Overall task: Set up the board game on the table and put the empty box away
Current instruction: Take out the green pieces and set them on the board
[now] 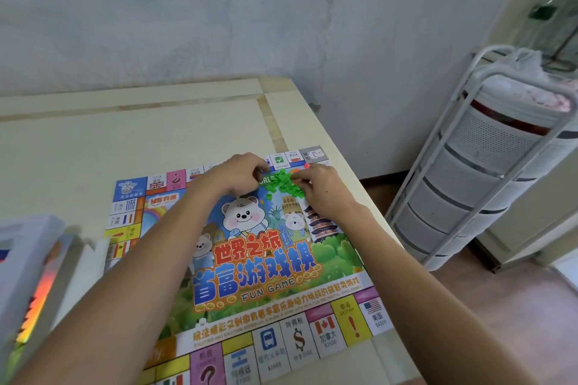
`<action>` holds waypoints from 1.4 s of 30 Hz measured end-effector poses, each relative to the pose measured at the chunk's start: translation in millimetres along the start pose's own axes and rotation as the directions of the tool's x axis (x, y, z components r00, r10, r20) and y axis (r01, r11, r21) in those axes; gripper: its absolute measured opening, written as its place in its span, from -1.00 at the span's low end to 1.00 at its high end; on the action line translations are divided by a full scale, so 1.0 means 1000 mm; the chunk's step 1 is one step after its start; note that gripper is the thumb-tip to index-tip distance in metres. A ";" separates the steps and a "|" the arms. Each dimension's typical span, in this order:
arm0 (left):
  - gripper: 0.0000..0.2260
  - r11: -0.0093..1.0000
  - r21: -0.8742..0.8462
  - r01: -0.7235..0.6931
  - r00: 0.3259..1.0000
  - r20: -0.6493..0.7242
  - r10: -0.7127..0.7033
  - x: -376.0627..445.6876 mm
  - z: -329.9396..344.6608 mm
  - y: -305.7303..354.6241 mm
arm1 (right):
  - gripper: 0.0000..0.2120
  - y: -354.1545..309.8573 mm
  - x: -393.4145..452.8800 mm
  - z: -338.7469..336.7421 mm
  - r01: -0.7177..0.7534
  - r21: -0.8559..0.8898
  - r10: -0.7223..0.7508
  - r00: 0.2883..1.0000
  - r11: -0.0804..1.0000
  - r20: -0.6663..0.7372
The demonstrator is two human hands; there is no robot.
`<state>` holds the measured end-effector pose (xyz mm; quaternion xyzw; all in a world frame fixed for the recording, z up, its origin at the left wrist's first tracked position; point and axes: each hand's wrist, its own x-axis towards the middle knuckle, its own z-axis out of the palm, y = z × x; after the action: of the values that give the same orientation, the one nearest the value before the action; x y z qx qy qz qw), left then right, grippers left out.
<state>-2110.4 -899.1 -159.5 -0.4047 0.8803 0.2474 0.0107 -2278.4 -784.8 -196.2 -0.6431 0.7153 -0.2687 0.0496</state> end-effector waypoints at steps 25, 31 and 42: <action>-0.20 0.998 0.021 -0.067 0.997 0.045 0.066 0.018 0.011 -0.004 | -0.66 -0.019 0.003 0.003 -0.188 0.104 0.182 0.981 0.977 0.069; -0.25 0.997 0.034 -0.070 0.986 0.155 0.064 0.018 0.000 0.007 | -0.78 -0.018 0.012 0.000 -0.179 0.047 0.170 0.974 0.983 0.152; -0.37 0.996 0.011 -0.084 0.988 0.134 0.082 0.012 0.001 0.007 | -0.56 -0.020 0.010 -0.001 -0.192 0.063 0.181 0.971 0.979 0.156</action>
<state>-2123.8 -902.8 -159.8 -0.3500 0.8958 0.2667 0.0623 -2262.8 -794.7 -183.8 -0.5889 0.7560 -0.2413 0.1529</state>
